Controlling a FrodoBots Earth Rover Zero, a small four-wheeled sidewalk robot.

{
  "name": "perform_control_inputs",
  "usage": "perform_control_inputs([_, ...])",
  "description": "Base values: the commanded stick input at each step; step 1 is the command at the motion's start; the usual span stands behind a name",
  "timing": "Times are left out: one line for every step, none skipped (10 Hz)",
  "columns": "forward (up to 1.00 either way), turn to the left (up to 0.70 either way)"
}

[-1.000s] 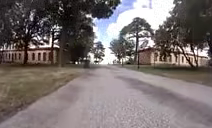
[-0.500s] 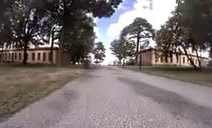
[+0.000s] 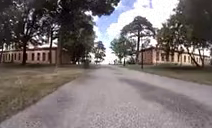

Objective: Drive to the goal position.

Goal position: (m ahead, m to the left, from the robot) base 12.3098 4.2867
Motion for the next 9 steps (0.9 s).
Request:
perform_control_inputs([0.7,0.0])
perform_control_inputs([0.7,-0.01])
perform_control_inputs([0.7,-0.01])
perform_control_inputs([0.7,-0.02])
perform_control_inputs([0.7,-0.11])
perform_control_inputs([0.7,-0.28])
perform_control_inputs([0.7,-0.28])
perform_control_inputs([0.7,-0.28])
perform_control_inputs([0.7,-0.17])
